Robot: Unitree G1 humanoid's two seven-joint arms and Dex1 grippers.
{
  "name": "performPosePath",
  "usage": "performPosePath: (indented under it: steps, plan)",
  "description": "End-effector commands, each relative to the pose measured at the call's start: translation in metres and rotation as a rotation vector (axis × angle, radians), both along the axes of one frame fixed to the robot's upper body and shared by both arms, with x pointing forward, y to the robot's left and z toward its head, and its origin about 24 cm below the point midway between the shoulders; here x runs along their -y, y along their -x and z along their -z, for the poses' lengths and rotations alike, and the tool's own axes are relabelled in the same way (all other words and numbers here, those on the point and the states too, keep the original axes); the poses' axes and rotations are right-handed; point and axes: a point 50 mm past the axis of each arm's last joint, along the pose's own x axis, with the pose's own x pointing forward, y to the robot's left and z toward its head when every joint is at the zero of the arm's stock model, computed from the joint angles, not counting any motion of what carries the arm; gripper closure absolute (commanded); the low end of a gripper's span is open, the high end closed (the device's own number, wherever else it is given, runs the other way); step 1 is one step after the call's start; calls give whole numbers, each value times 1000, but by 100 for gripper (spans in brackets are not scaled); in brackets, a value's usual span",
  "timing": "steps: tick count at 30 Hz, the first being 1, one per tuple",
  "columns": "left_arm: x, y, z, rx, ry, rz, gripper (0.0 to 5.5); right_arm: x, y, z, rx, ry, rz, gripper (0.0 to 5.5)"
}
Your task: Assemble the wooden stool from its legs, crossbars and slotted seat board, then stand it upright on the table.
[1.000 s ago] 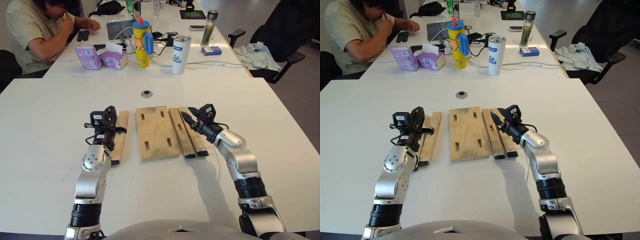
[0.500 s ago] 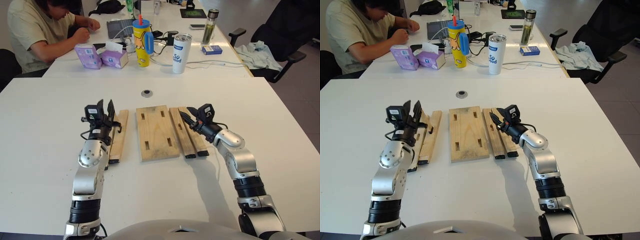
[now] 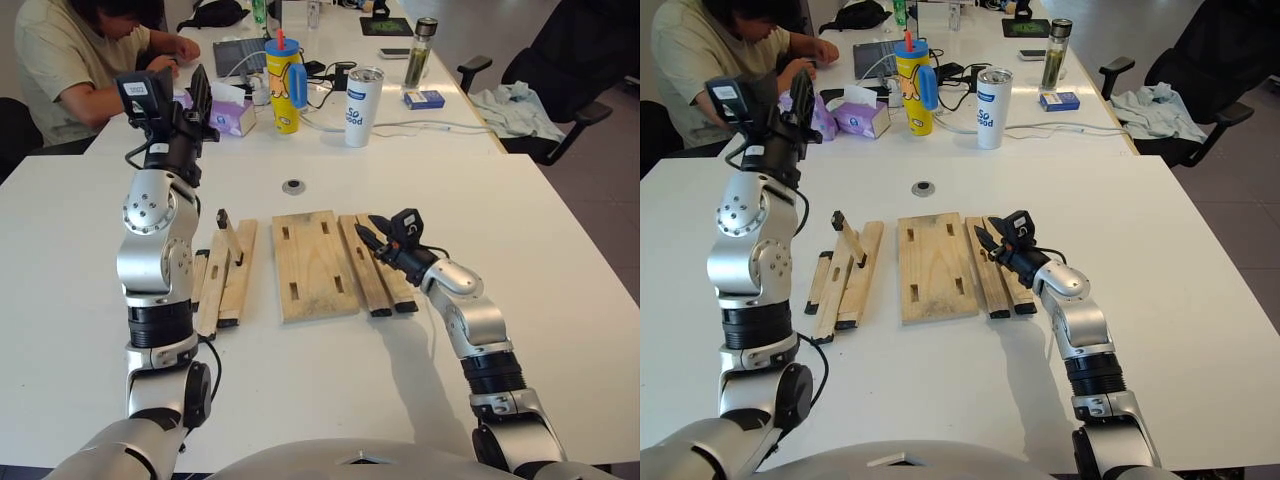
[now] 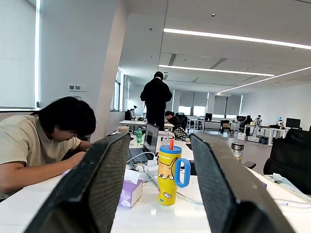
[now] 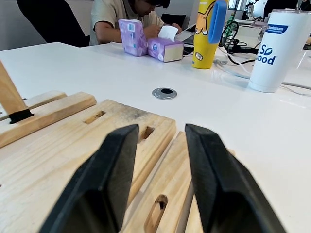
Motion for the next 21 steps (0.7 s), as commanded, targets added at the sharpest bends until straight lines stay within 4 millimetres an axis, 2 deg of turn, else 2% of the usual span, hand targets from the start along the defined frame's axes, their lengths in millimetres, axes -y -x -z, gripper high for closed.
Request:
performPosePath:
  steps: [1, 2, 3, 5, 11, 21]
  plan:
    - [-4, 13, 115, -507, 32, -60, 320, -8, -4, -5, 24, 10, -24, 373]
    - [-3, 27, 144, -615, 15, -68, 320, -10, -4, -5, 24, 13, -33, 373]
    - [-2, 39, 162, -680, 17, -71, 320, -11, -4, -4, 24, 16, -38, 373]
    - [2, 49, 177, -732, 14, -70, 320, -10, -4, -4, 24, 18, -38, 373]
    - [2, 13, 128, -526, -66, -72, 320, -10, -5, -5, 29, 23, -29, 373]
    - [7, 4, 83, -357, -105, -49, 320, -11, -4, -2, 23, 14, -21, 373]
